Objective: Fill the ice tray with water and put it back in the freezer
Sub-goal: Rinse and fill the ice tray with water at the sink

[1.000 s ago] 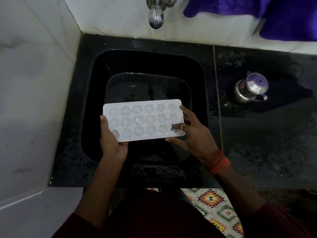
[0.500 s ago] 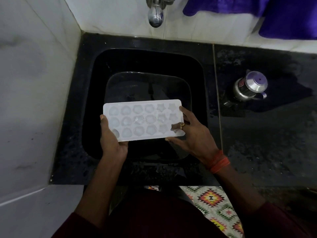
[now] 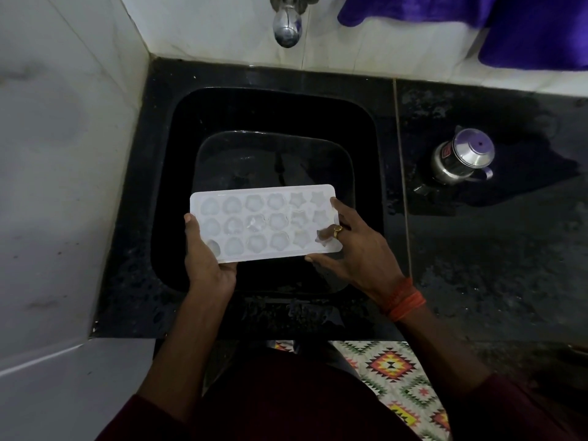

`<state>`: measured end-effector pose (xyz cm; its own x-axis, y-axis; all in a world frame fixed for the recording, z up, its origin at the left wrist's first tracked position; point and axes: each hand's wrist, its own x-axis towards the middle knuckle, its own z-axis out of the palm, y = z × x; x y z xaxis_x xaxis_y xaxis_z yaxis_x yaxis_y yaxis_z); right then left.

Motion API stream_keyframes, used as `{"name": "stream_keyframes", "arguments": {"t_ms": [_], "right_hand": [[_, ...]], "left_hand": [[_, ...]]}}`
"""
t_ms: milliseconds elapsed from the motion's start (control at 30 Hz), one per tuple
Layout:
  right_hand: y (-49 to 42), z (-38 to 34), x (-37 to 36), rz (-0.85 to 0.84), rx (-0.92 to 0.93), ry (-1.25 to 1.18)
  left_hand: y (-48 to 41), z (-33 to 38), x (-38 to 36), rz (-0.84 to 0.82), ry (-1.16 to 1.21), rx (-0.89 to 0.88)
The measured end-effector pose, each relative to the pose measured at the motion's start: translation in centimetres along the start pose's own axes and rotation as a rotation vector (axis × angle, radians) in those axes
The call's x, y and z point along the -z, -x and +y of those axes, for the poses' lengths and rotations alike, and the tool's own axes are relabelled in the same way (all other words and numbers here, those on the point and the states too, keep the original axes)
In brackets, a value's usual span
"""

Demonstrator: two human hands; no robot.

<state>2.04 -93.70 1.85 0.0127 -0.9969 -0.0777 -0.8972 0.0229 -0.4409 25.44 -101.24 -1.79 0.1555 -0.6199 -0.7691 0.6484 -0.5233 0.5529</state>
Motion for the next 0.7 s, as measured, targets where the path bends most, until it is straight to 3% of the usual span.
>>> {"name": "stream_keyframes", "arguments": {"t_ms": [700], "right_hand": [[0.37,-0.01,-0.21,0.024,0.003,-0.029]], "left_hand": [[0.88,-0.14,-0.13,0.012,0.009,-0.012]]}}
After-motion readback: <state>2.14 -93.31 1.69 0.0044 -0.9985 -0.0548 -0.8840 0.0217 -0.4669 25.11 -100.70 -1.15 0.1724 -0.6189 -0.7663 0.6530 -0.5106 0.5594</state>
